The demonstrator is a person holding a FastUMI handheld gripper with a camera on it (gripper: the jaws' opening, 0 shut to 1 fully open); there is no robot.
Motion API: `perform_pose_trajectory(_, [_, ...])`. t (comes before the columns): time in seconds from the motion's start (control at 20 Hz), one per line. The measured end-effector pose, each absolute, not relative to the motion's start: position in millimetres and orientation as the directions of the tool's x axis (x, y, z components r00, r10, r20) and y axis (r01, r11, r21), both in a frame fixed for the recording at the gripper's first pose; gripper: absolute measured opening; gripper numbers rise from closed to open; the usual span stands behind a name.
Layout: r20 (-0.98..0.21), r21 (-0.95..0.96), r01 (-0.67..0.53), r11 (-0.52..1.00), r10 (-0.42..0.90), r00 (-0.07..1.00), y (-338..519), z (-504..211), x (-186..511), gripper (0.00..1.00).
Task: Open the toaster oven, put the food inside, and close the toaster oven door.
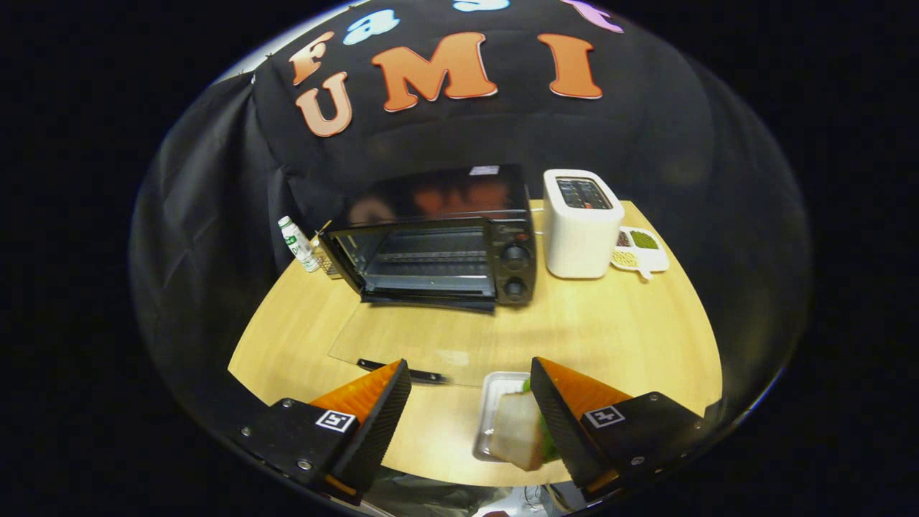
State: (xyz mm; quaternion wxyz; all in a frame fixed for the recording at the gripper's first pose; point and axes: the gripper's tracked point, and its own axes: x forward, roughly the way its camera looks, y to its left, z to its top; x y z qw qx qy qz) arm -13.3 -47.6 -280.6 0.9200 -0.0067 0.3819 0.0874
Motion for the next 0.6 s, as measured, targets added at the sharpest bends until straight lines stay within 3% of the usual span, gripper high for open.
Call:
perform_pose_trajectory(0.25, [-0.805,0.185,-0.068,0.98,0.191,0.561,-93,-309,-34,0.99])
perform_pose_trajectory(0.6, [-0.875,0.235,-0.026,0.972,0.223,0.429,-109,-350,-52,0.99])
